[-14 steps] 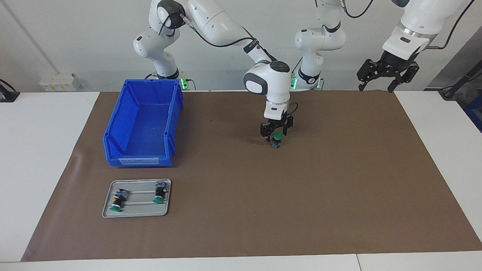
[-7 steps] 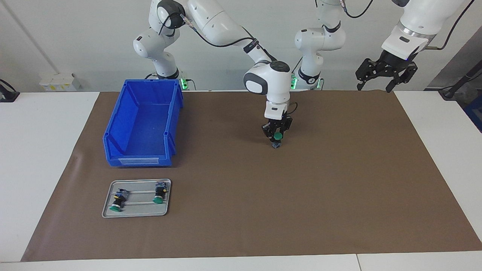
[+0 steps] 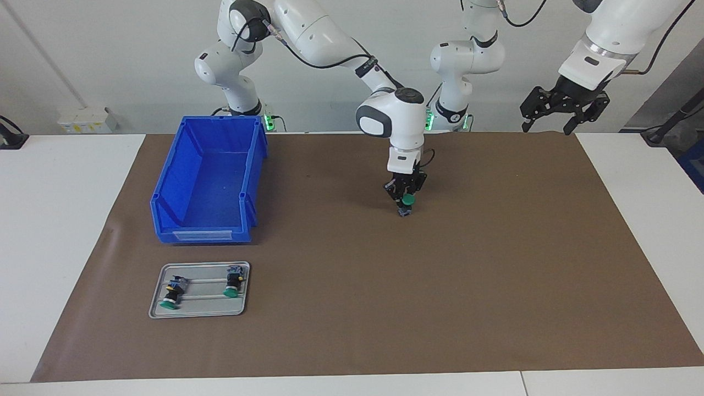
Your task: Place and press button with both arms
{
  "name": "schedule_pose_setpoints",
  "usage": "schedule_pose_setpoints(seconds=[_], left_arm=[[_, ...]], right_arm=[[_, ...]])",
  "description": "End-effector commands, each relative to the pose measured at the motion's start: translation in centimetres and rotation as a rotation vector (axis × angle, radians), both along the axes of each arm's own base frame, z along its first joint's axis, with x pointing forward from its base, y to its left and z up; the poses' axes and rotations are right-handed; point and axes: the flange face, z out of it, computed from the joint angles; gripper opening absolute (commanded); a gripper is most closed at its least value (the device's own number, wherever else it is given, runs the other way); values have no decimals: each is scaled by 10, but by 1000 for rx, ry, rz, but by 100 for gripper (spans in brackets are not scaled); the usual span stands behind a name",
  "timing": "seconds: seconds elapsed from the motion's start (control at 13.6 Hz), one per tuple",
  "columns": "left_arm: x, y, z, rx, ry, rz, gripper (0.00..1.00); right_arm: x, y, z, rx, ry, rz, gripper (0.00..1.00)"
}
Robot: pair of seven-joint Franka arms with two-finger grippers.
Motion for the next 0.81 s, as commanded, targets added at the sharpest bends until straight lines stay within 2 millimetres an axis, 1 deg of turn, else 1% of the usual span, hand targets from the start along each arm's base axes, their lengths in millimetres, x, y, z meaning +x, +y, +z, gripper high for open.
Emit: schedule_pose_setpoints(seconds=[0.0, 0.15, 0.22, 0.29, 0.37, 0.51, 0.66, 0.74], left_arm=[[-8, 2, 0, -8, 8, -6, 100], [-8, 2, 0, -8, 8, -6, 100], [-8, 2, 0, -7, 10, -6, 100], [-8, 2, 0, -7, 10, -6, 100], [-8, 2, 0, -7, 10, -6, 100], [-8, 2, 0, -7, 10, -6, 100], [-8, 2, 0, -8, 8, -6, 100], [-8, 2, 0, -7, 10, -6, 100]], right_arm=[[1, 1, 8, -4, -23, 6, 0], [7, -4, 15, 4, -29, -20, 0], [12, -10, 31, 21, -41, -38, 0], [19, -20, 52, 32, -50, -59, 0], [29, -35, 76, 34, -56, -85, 0], [49, -76, 123, 34, -61, -145, 0], [64, -117, 158, 13, -53, -188, 0], [72, -138, 171, -2, -46, -205, 0]])
